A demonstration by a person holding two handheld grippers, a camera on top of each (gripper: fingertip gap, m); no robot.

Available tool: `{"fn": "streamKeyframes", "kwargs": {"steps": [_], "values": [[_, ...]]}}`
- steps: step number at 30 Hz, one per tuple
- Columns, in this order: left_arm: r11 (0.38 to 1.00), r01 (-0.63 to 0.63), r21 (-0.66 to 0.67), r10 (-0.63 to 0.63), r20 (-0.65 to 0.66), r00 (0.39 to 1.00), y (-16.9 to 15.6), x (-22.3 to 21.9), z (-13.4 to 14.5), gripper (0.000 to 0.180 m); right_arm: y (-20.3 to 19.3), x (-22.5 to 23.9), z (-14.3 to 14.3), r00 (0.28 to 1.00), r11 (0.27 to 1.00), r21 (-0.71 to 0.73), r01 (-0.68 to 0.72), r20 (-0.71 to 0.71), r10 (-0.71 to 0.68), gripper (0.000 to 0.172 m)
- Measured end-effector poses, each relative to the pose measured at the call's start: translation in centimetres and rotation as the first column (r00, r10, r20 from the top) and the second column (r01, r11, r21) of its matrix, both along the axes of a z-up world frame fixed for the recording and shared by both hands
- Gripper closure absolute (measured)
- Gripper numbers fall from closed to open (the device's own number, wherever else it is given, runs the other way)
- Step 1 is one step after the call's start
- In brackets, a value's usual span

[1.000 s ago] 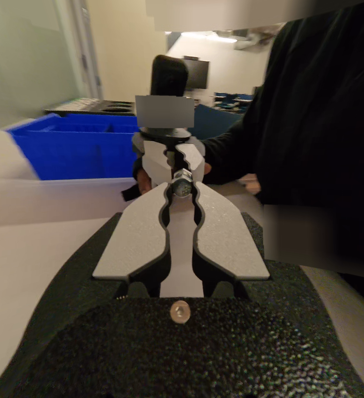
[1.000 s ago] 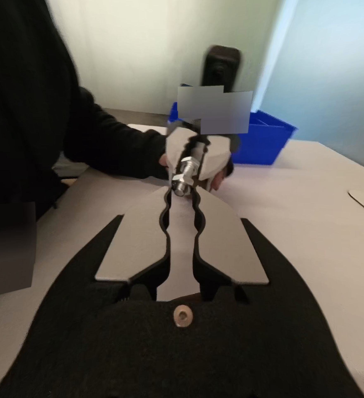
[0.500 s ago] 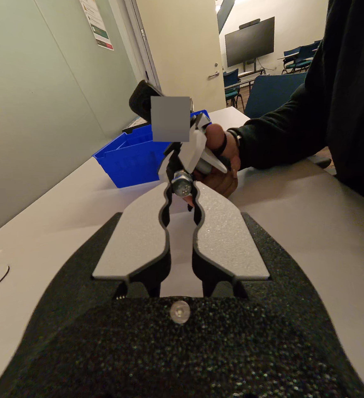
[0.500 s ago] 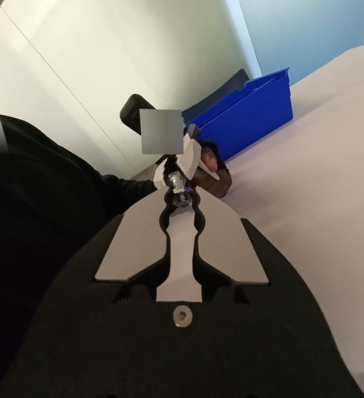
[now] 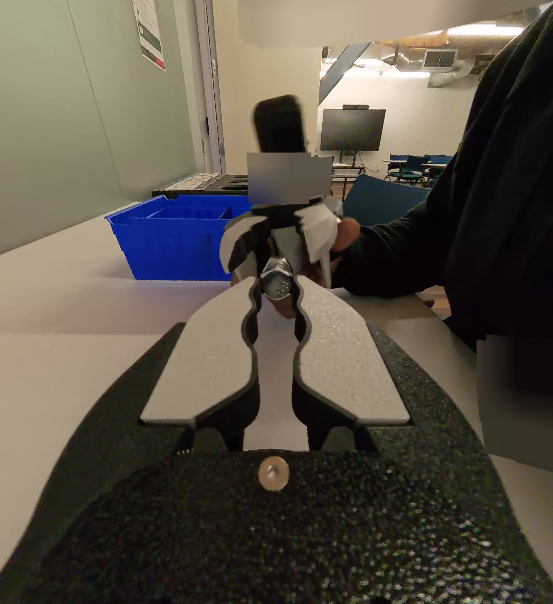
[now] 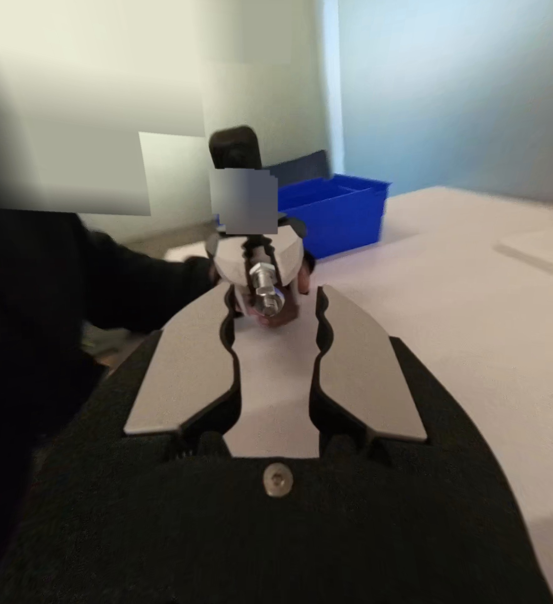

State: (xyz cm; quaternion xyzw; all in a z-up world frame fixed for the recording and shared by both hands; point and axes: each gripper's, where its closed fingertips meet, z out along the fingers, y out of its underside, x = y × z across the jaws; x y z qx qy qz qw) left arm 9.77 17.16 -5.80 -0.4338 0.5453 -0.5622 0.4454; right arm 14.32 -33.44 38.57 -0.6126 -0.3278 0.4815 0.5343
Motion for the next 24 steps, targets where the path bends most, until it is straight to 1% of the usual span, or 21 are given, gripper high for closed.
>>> {"fn": "streamKeyframes", "kwargs": {"steps": [2, 3, 5, 6, 7, 8, 9, 10, 11, 12, 13, 14, 15, 16, 17, 19, 20, 21, 22, 24], "values": [[1.000, -0.006, 0.028, 0.006, -0.003, 1.000, 0.0, -0.1, 0.0, 0.164, -0.1, 0.1, 0.1, 0.994, 0.986, -0.149, -0.079, -0.091, 0.066, 0.131], [0.999, -0.007, 0.037, 0.007, -0.002, 1.000, -0.1, -0.1, 0.0, 0.164, -0.3, 0.1, -0.1, 0.990, 0.975, -0.193, -0.109, -0.107, 0.089, 0.135], [0.999, 0.003, 0.042, -0.003, -0.012, 1.000, -0.3, -0.1, -0.1, 0.164, -0.5, -0.2, -0.5, 0.990, 0.965, -0.229, -0.126, -0.097, 0.106, 0.158], [0.999, 0.010, 0.039, -0.009, -0.023, 1.000, -0.3, 0.0, -0.3, 0.164, -0.5, -0.2, -0.6, 0.992, 0.970, -0.216, -0.116, -0.078, 0.101, 0.161], [1.000, 0.019, 0.022, -0.018, -0.030, 0.999, -0.4, 0.0, -0.4, 0.164, -0.6, -0.1, -0.6, 0.995, 0.981, -0.167, -0.095, -0.047, 0.089, 0.169], [1.000, 0.023, -0.012, -0.024, -0.045, 0.999, -0.4, 0.1, -0.6, 0.164, -0.7, -0.1, -0.5, 0.997, 0.994, -0.083, -0.074, 0.004, 0.075, 0.172], [0.998, 0.021, -0.056, -0.025, -0.058, 0.998, -0.2, 0.2, -0.7, 0.164, -1.0, -0.2, -0.5, 0.996, 0.998, 0.032, -0.052, 0.071, 0.050, 0.172], [0.994, 0.028, -0.102, -0.035, -0.067, 0.997, 0.0, 0.3, -0.8, 0.164, -1.2, -0.2, -0.4, 0.992, 0.985, 0.174, -0.018, 0.126, -0.004, 0.172], [0.990, 0.035, -0.136, -0.043, -0.062, 0.997, 0.1, 0.3, -0.8, 0.164, -1.4, -0.1, 0.0, 0.987, 0.954, 0.299, 0.018, 0.149, -0.065, 0.172], [0.988, 0.035, -0.153, -0.042, -0.049, 0.998, 0.2, 0.2, -0.6, 0.164, -1.4, 0.0, 0.5, 0.985, 0.934, 0.354, 0.049, 0.140, -0.105, 0.172], [0.987, 0.034, -0.159, -0.039, -0.034, 0.999, 0.4, 0.1, -0.4, 0.164, -1.3, 0.1, 0.8, 0.987, 0.943, 0.327, 0.065, 0.115, -0.108, 0.170], [0.987, 0.032, -0.158, -0.035, -0.020, 0.999, 0.5, 0.0, -0.2, 0.164, -0.9, 0.2, 0.9, 0.992, 0.968, 0.241, 0.069, 0.082, -0.091, 0.159], [0.988, 0.029, -0.152, -0.031, -0.008, 1.000, 0.5, -0.1, 0.0, 0.164, -0.4, 0.2, 0.6, 0.996, 0.989, 0.133, 0.062, 0.056, -0.070, 0.141], [0.989, 0.027, -0.143, -0.027, 0.001, 1.000, 0.6, -0.2, 0.2, 0.164, -0.1, 0.3, 0.2, 0.998, 0.998, 0.036, 0.044, 0.032, -0.045, 0.128], [0.991, 0.026, -0.132, -0.025, 0.008, 1.000, 0.5, -0.3, 0.3, 0.164, -0.1, 0.2, -0.1, 1.000, 0.999, -0.040, 0.010, 0.002, -0.010, 0.124], [0.993, 0.029, -0.114, -0.027, 0.019, 0.999, 0.3, -0.3, 0.5, 0.164, -0.4, -0.3, -0.6, 0.999, 0.989, -0.141, -0.046, -0.033, 0.042, 0.124], [0.994, 0.036, -0.108, -0.034, 0.020, 0.999, 0.2, -0.3, 0.5, 0.164, -0.4, -0.5, -0.9, 0.999, 0.985, -0.162, -0.052, -0.024, 0.049, 0.130], [0.994, 0.039, -0.104, -0.037, 0.016, 0.999, 0.1, -0.2, 0.5, 0.164, -0.6, -0.8, -1.3, 0.998, 0.986, -0.158, -0.057, 0.000, 0.057, 0.141], [0.993, 0.043, -0.107, -0.042, 0.010, 0.999, 0.0, -0.2, 0.4, 0.164, -0.7, -0.9, -1.5, 0.999, 0.991, -0.125, -0.042, 0.028, 0.046, 0.152], [0.987, 0.053, -0.154, -0.054, -0.006, 0.999, 0.1, -0.2, 0.3, 0.163, -0.5, -0.8, -1.7, 0.995, 1.000, 0.005, 0.009, 0.104, -0.009, 0.152]]}}
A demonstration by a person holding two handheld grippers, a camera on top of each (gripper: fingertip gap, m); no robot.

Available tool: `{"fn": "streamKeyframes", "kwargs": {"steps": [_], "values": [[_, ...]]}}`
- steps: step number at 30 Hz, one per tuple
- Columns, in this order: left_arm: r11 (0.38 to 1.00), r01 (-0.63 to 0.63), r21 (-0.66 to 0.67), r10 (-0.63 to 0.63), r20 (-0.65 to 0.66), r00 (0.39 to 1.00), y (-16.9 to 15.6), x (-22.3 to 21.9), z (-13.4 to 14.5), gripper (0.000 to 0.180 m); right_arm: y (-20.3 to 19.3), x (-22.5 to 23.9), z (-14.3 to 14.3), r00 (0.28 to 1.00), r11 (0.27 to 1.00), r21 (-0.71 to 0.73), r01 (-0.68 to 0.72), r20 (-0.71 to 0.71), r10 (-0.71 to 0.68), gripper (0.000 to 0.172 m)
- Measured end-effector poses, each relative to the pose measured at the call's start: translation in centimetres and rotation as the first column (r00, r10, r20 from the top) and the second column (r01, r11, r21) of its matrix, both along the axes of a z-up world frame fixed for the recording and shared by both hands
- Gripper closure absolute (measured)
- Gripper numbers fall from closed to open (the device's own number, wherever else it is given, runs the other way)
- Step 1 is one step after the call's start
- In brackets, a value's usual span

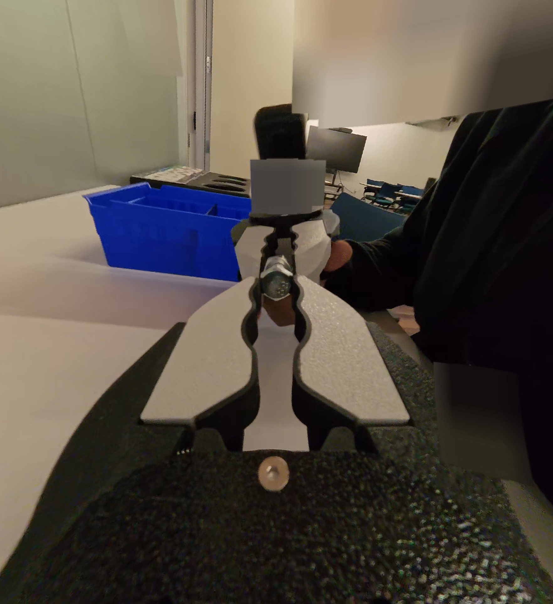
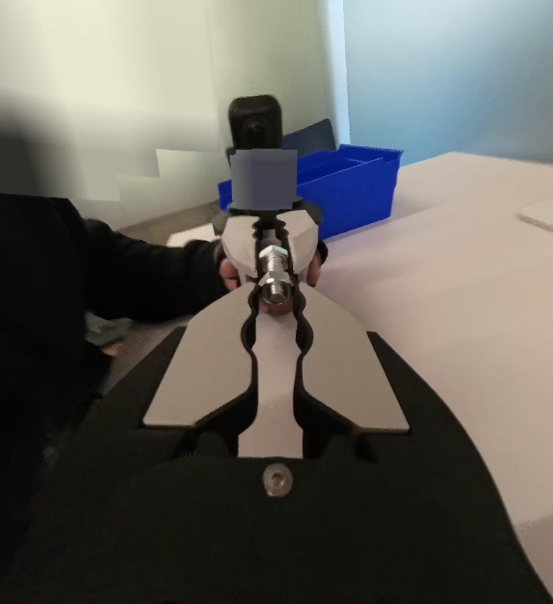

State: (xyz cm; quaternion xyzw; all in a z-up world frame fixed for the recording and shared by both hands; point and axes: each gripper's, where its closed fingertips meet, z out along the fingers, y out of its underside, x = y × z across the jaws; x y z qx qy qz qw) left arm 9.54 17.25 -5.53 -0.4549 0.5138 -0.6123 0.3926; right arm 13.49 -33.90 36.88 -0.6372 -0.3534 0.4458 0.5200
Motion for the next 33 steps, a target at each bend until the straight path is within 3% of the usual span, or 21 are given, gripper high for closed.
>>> {"fn": "streamKeyframes", "kwargs": {"steps": [2, 3, 4, 5, 6, 8, 10, 13, 15, 17, 18, 20, 21, 22, 24, 25, 28, 31, 33], "values": [[0.994, 0.050, -0.099, -0.054, -0.033, 0.998, -0.2, 0.0, -0.3, 0.163, 0.0, 0.1, -0.3, 0.985, 0.950, 0.309, 0.045, 0.145, -0.094, 0.152], [0.983, 0.085, -0.160, -0.092, -0.041, 0.995, -0.4, 0.0, -0.5, 0.164, -0.1, 0.2, -0.4, 0.959, 0.863, 0.503, 0.047, 0.218, -0.180, 0.152], [0.975, 0.104, -0.194, -0.114, -0.043, 0.993, -0.5, -0.1, -0.6, 0.164, -0.1, 0.3, -0.5, 0.930, 0.774, 0.633, 0.035, 0.262, -0.257, 0.152], [0.976, 0.103, -0.190, -0.114, -0.046, 0.992, -0.5, 0.0, -0.8, 0.164, -0.2, 0.3, -0.6, 0.919, 0.752, 0.659, 0.031, 0.277, -0.280, 0.152], [0.982, 0.089, -0.164, -0.098, -0.045, 0.994, -0.5, 0.0, -0.8, 0.164, -0.3, 0.2, -0.6, 0.935, 0.803, 0.594, 0.037, 0.262, -0.237, 0.148], [0.993, 0.063, -0.099, -0.066, -0.037, 0.997, -0.3, -0.1, -0.6, 0.163, -0.2, 0.1, 0.0, 0.982, 0.939, 0.339, 0.053, 0.154, -0.111, 0.121], [0.999, 0.033, -0.025, -0.034, -0.020, 0.999, -0.2, -0.2, -0.2, 0.163, -0.4, 0.2, 0.7, 1.000, 0.996, 0.090, 0.000, 0.012, -0.001, 0.113], [0.998, 0.017, 0.059, -0.016, -0.031, 0.999, -0.5, -0.3, -0.3, 0.164, -0.3, 0.2, 0.9, 0.994, 0.995, -0.085, -0.056, -0.100, 0.048, 0.132], [0.997, 0.016, 0.072, -0.012, -0.046, 0.999, -0.5, -0.2, -0.5, 0.164, -0.4, 0.0, 0.4, 0.998, 0.996, -0.071, -0.049, -0.053, 0.046, 0.156], [0.999, 0.032, 0.028, -0.030, -0.061, 0.998, -0.5, -0.2, -0.7, 0.163, -0.5, 0.1, 0.2, 0.998, 0.994, 0.110, -0.014, 0.058, 0.008, 0.156], [0.999, 0.038, -0.010, -0.039, -0.069, 0.997, -0.5, -0.1, -0.8, 0.163, -0.5, 0.1, 0.3, 0.990, 0.959, 0.283, 0.011, 0.132, -0.050, 0.157], [0.996, 0.054, -0.076, -0.060, -0.067, 0.996, -0.5, 0.1, -0.8, 0.163, -0.8, 0.2, 0.6, 0.950, 0.777, 0.629, 0.027, 0.226, -0.216, 0.158], [0.995, 0.053, -0.086, -0.058, -0.057, 0.997, -0.4, 0.2, -0.8, 0.163, -0.7, 0.2, 0.7, 0.939, 0.743, 0.668, 0.043, 0.227, -0.258, 0.158], [0.996, 0.050, -0.079, -0.054, -0.048, 0.997, -0.4, 0.1, -0.7, 0.163, -0.6, 0.0, 0.7, 0.950, 0.797, 0.600, 0.066, 0.208, -0.235, 0.156], [0.998, 0.039, -0.046, -0.041, -0.031, 0.999, -0.3, -0.1, -0.5, 0.163, -0.1, -0.2, 0.8, 0.984, 0.943, 0.321, 0.086, 0.120, -0.131, 0.129], [0.999, 0.033, -0.032, -0.033, -0.017, 0.999, -0.2, -0.2, -0.2, 0.163, 0.1, -0.2, 0.8, 0.995, 0.981, 0.184, 0.067, 0.063, -0.079, 0.119], [1.000, 0.017, -0.005, -0.017, 0.022, 1.000, -0.1, -0.5, 0.5, 0.163, 0.2, 0.0, 1.0, 0.996, 0.998, -0.067, -0.009, -0.089, 0.003, 0.125], [0.999, 0.030, 0.021, -0.029, -0.013, 0.999, -0.4, -0.4, 0.0, 0.163, -0.3, -0.4, 0.6, 0.995, 0.994, -0.101, -0.052, -0.089, 0.043, 0.153], [0.999, 0.033, 0.000, -0.033, -0.018, 0.999, -0.4, -0.3, -0.1, 0.163, -0.2, -0.3, 0.3, 1.000, 1.000, 0.005, -0.022, -0.012, 0.022, 0.153]]}}
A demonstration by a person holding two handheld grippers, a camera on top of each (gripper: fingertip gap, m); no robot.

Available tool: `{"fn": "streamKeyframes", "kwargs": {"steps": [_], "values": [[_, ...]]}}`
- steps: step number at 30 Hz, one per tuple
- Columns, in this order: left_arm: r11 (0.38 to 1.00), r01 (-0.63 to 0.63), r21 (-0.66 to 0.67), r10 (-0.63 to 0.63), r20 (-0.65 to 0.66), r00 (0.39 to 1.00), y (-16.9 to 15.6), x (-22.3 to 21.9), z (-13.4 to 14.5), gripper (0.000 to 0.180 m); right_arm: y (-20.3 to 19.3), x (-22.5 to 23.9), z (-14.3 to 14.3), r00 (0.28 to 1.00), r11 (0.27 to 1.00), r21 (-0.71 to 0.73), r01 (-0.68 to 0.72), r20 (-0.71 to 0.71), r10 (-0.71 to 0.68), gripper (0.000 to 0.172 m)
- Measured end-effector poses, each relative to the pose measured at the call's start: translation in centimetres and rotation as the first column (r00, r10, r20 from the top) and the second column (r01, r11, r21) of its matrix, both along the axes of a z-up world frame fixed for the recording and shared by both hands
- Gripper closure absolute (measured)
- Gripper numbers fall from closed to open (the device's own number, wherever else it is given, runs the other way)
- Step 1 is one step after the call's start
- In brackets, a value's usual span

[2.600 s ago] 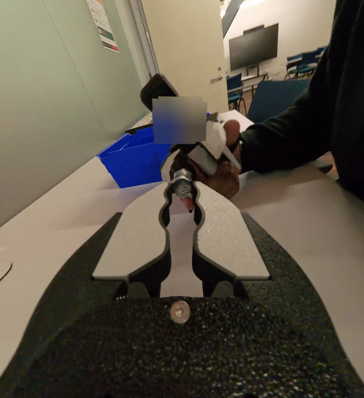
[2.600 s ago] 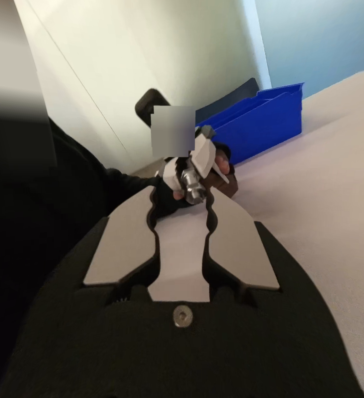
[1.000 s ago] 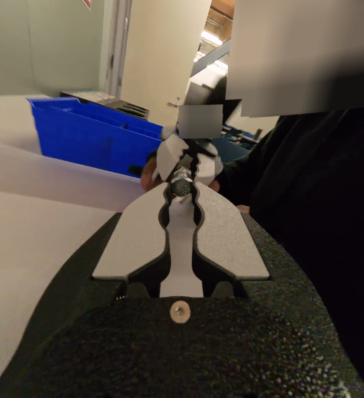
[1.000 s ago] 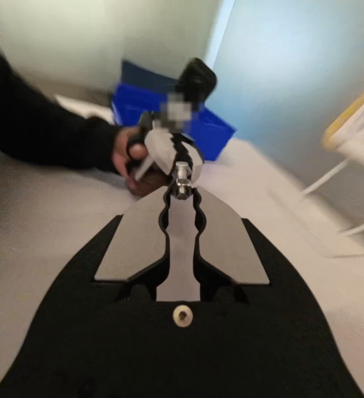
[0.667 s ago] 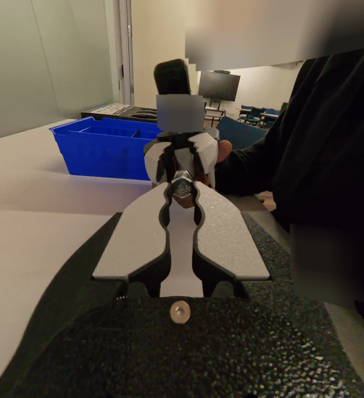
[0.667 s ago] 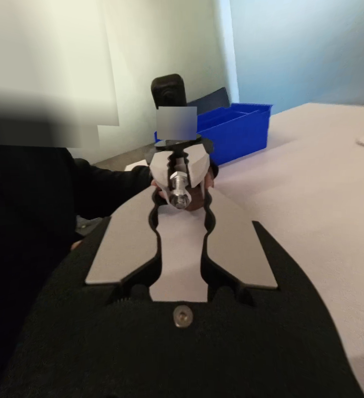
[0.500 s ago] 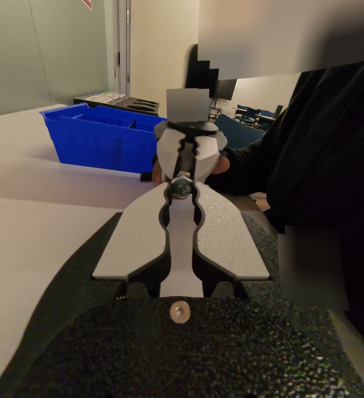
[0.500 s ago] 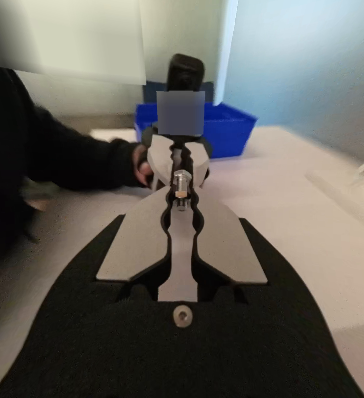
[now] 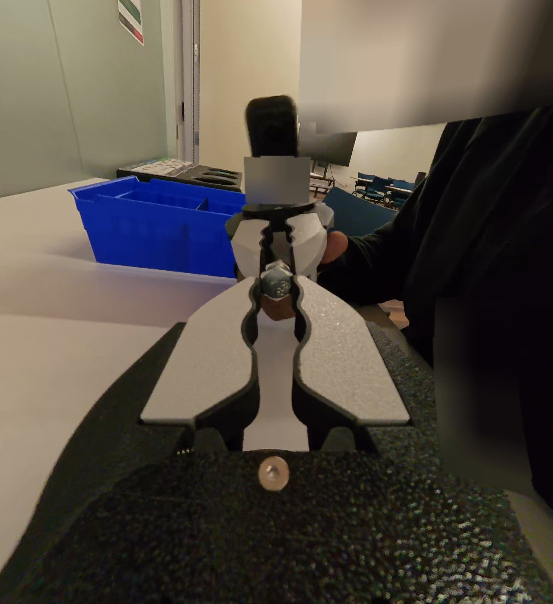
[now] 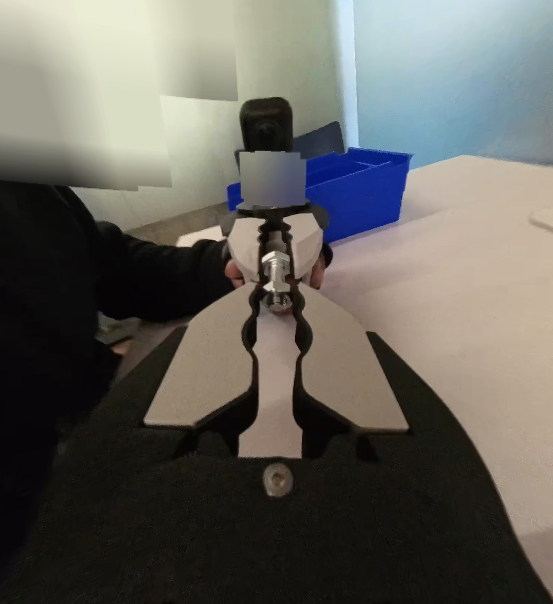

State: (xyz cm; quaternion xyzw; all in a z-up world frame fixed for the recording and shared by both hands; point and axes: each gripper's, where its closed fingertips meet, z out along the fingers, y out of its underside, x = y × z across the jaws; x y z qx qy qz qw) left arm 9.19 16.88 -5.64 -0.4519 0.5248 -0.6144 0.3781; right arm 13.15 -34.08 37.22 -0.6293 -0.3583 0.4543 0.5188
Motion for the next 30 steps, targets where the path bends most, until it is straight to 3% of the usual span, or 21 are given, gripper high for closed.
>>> {"fn": "streamKeyframes", "kwargs": {"steps": [2, 4, 5, 6, 7, 9, 11, 14, 18, 20, 21, 22, 23, 24, 25, 26, 27, 29, 30], "values": [[0.997, 0.010, -0.075, -0.012, -0.027, 1.000, 0.2, 0.2, -0.3, 0.164, 0.2, 0.2, -0.2, 0.982, 0.941, 0.333, 0.063, 0.150, -0.119, 0.153], [0.986, 0.053, -0.160, -0.059, -0.034, 0.998, 0.0, 0.2, -0.5, 0.164, -0.1, 0.3, -0.2, 0.917, 0.699, 0.715, 0.035, 0.255, -0.306, 0.153], [0.981, 0.068, -0.183, -0.074, -0.026, 0.997, -0.2, 0.2, -0.5, 0.164, -0.3, 0.3, -0.1, 0.897, 0.616, 0.788, 0.020, 0.258, -0.359, 0.153], [0.981, 0.068, -0.183, -0.072, -0.015, 0.997, -0.2, 0.3, -0.4, 0.164, -0.4, 0.2, 0.1, 0.906, 0.631, 0.775, 0.039, 0.239, -0.350, 0.152], [0.984, 0.059, -0.170, -0.061, -0.006, 0.998, -0.1, 0.2, -0.3, 0.164, -0.5, 0.2, 0.7, 0.935, 0.707, 0.703, 0.076, 0.196, -0.296, 0.145], [0.989, 0.048, -0.139, -0.046, 0.020, 0.999, 0.1, 0.0, 0.2, 0.164, 0.1, 0.7, 1.6, 0.974, 0.871, 0.472, 0.138, 0.094, -0.206, 0.128], [0.995, 0.024, -0.096, -0.020, 0.045, 0.999, 0.3, -0.3, 0.7, 0.164, 0.5, 0.9, 1.8, 0.994, 0.975, 0.194, 0.106, -0.019, -0.105, 0.119], [0.999, -0.003, -0.037, 0.005, 0.058, 0.998, 0.4, -0.4, 1.0, 0.164, 0.4, 0.8, 1.7, 0.987, 0.996, -0.082, -0.014, -0.161, 0.001, 0.130], [1.000, -0.011, 0.019, 0.011, 0.010, 1.000, 0.1, -0.1, 0.2, 0.163, 0.0, 0.0, -0.1, 0.998, 0.992, -0.118, -0.034, -0.065, 0.026, 0.154], [1.000, 0.005, -0.020, -0.005, 0.001, 1.000, 0.0, -0.1, 0.1, 0.163, 0.0, 0.2, -0.1, 1.000, 0.999, 0.052, 0.011, 0.026, -0.013, 0.154], [0.998, 0.013, -0.063, -0.014, -0.010, 1.000, 0.1, 0.0, 0.0, 0.164, 0.1, 0.3, -0.2, 0.993, 0.977, 0.207, 0.043, 0.098, -0.064, 0.155], [0.993, 0.029, -0.113, -0.032, -0.025, 0.999, 0.1, 0.1, -0.1, 0.164, 0.0, 0.5, -0.3, 0.974, 0.911, 0.408, 0.058, 0.175, -0.140, 0.154], [0.985, 0.053, -0.162, -0.059, -0.032, 0.998, 0.0, 0.2, -0.3, 0.164, -0.2, 0.5, -0.4, 0.943, 0.789, 0.613, 0.042, 0.238, -0.235, 0.154], [0.978, 0.069, -0.197, -0.077, -0.029, 0.997, -0.1, 0.2, -0.4, 0.164, -0.3, 0.5, -0.5, 0.906, 0.650, 0.760, 0.011, 0.267, -0.328, 0.154], [0.976, 0.071, -0.206, -0.077, -0.021, 0.997, -0.1, 0.3, -0.4, 0.164, -0.4, 0.5, -0.5, 0.886, 0.580, 0.815, 0.001, 0.268, -0.378, 0.154], [0.978, 0.063, -0.199, -0.067, -0.014, 0.998, 0.0, 0.3, -0.4, 0.164, -0.4, 0.4, -0.5, 0.899, 0.627, 0.779, 0.023, 0.258, -0.354, 0.147], [0.981, 0.056, -0.184, -0.058, -0.007, 0.998, 0.1, 0.2, -0.3, 0.164, -0.3, 0.4, -0.4, 0.926, 0.735, 0.675, 0.065, 0.233, -0.296, 0.134], [0.989, 0.037, -0.143, -0.034, 0.019, 0.999, 0.3, 0.0, 0.2, 0.164, 0.4, 0.5, -0.2, 0.972, 0.917, 0.382, 0.113, 0.150, -0.183, 0.112], [0.993, 0.026, -0.118, -0.022, 0.031, 0.999, 0.3, -0.2, 0.5, 0.164, 0.5, 0.6, 0.1, 0.990, 0.968, 0.232, 0.100, 0.077, -0.121, 0.110]]}}
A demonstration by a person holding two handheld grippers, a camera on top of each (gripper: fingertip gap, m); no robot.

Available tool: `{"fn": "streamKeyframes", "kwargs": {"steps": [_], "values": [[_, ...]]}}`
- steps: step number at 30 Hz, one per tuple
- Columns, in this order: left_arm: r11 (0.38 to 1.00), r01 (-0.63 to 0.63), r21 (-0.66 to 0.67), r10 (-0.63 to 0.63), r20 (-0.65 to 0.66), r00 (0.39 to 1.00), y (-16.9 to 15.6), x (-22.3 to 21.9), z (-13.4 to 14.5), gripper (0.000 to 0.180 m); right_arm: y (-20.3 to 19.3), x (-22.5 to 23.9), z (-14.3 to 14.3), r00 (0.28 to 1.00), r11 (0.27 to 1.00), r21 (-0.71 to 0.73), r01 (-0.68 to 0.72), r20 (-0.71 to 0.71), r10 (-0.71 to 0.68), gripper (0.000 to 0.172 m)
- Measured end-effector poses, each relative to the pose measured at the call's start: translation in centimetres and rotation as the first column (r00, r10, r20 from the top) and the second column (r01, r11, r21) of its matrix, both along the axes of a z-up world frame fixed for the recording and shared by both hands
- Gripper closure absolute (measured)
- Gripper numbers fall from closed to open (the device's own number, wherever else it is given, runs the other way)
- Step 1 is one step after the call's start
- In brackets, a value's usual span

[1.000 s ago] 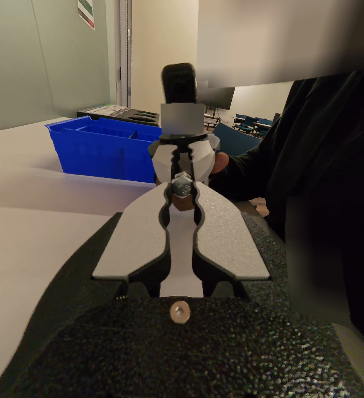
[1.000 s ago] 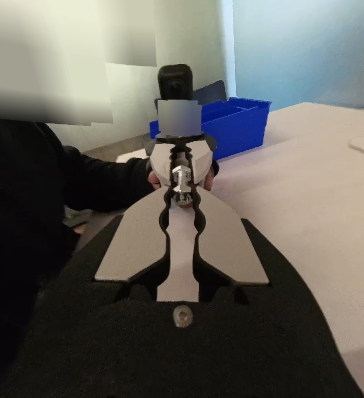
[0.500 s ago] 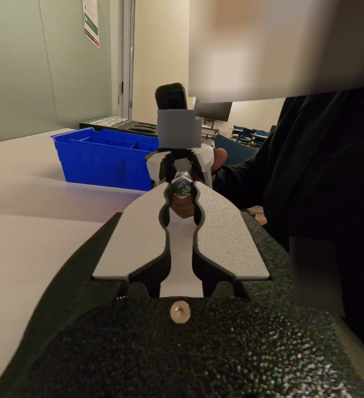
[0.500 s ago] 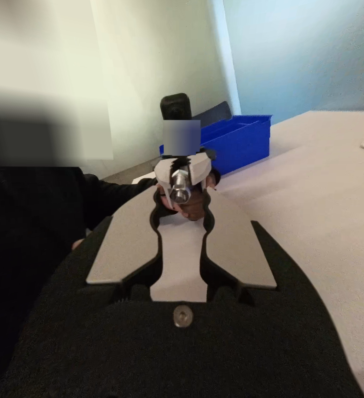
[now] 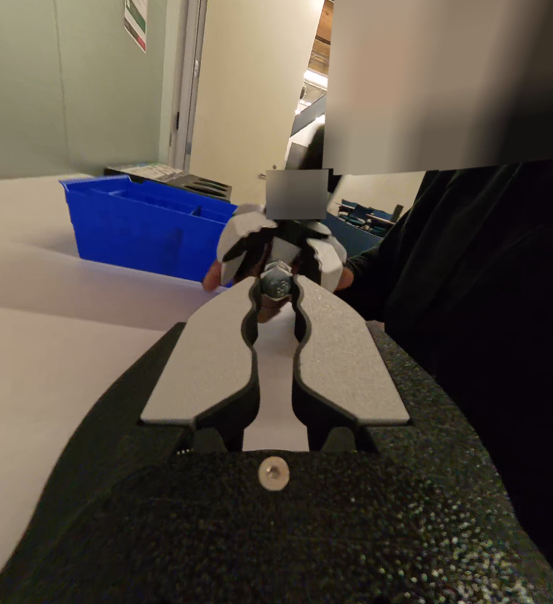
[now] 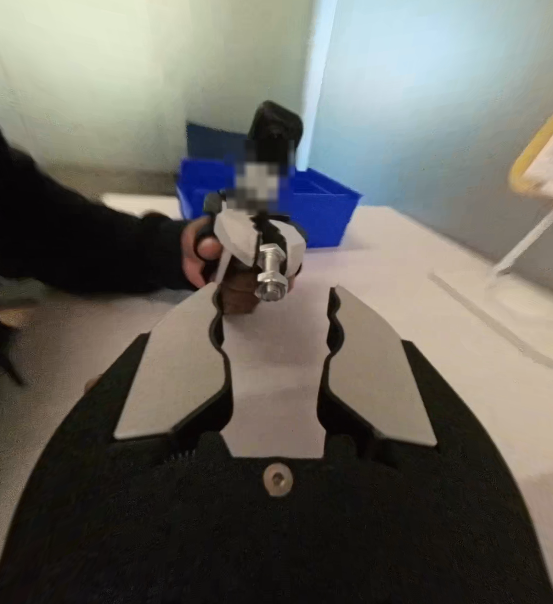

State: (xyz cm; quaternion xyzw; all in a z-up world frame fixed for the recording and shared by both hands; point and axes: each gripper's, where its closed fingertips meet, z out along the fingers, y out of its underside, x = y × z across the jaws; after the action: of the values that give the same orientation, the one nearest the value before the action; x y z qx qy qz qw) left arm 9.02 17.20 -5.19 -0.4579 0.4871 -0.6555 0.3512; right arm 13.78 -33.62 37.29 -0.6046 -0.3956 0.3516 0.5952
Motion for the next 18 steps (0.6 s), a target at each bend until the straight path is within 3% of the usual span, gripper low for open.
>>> {"fn": "streamKeyframes", "kwargs": {"steps": [2, 4, 6, 7, 9, 10, 11, 12, 13, 14, 15, 17, 18], "values": [[0.999, -0.022, 0.048, 0.022, 0.014, 1.000, 0.1, -0.2, 0.3, 0.164, -0.1, 0.3, 0.6, 0.980, 0.969, -0.220, -0.112, -0.187, 0.070, 0.115], [0.996, -0.021, 0.085, 0.021, 0.008, 1.000, -0.2, -0.2, 0.2, 0.164, -0.2, 0.2, 0.6, 0.957, 0.926, -0.327, -0.189, -0.271, 0.100, 0.127], [0.994, -0.016, 0.106, 0.018, -0.016, 1.000, -0.4, 0.0, -0.2, 0.164, -0.7, -0.3, -0.4, 0.967, 0.916, -0.347, -0.203, -0.218, 0.131, 0.152], [0.994, -0.014, 0.107, 0.017, -0.025, 1.000, -0.5, 0.1, -0.3, 0.164, -0.8, -0.4, -0.9, 0.979, 0.933, -0.313, -0.175, -0.153, 0.132, 0.153], [0.998, -0.005, 0.065, 0.008, -0.044, 0.999, -0.4, 0.2, -0.5, 0.164, -0.6, -0.2, -1.2, 0.997, 0.991, -0.104, -0.078, 0.005, 0.079, 0.153], [1.000, -0.004, 0.024, 0.006, -0.063, 0.998, -0.2, 0.3, -0.7, 0.164, -0.4, 0.0, -1.2, 0.994, 0.997, 0.080, -0.021, 0.105, 0.012, 0.153], [1.000, 0.011, -0.018, -0.013, -0.077, 0.997, -0.1, 0.4, -0.9, 0.164, -0.4, 0.1, -1.1, 0.977, 0.953, 0.304, 0.010, 0.202, -0.075, 0.153], [0.998, 0.028, -0.057, -0.032, -0.072, 0.997, -0.2, 0.4, -0.9, 0.164, -0.6, 0.2, -1.0, 0.948, 0.860, 0.510, 0.017, 0.267, -0.176, 0.154], [0.997, 0.030, -0.074, -0.034, -0.059, 0.998, -0.2, 0.4, -0.8, 0.164, -0.7, 0.2, -0.9, 0.925, 0.780, 0.626, 0.019, 0.286, -0.252, 0.154], [0.997, 0.027, -0.073, -0.030, -0.046, 0.998, -0.2, 0.4, -0.7, 0.164, -0.9, 0.1, -0.9, 0.931, 0.787, 0.617, 0.029, 0.270, -0.246, 0.152], [0.998, 0.018, -0.061, -0.020, -0.038, 0.999, -0.1, 0.4, -0.6, 0.164, -0.9, 0.0, -0.7, 0.957, 0.859, 0.510, 0.046, 0.223, -0.183, 0.143], [1.000, -0.002, -0.024, 0.002, -0.015, 1.000, 0.1, 0.2, -0.2, 0.164, -0.2, 0.2, -0.2, 0.994, 0.979, 0.196, 0.063, 0.075, -0.079, 0.118], [1.000, -0.012, -0.003, 0.012, -0.002, 1.000, 0.2, 0.0, 0.1, 0.164, 0.0, 0.4, 0.0, 0.999, 0.999, 0.045, 0.030, -0.014, -0.030, 0.113]]}}
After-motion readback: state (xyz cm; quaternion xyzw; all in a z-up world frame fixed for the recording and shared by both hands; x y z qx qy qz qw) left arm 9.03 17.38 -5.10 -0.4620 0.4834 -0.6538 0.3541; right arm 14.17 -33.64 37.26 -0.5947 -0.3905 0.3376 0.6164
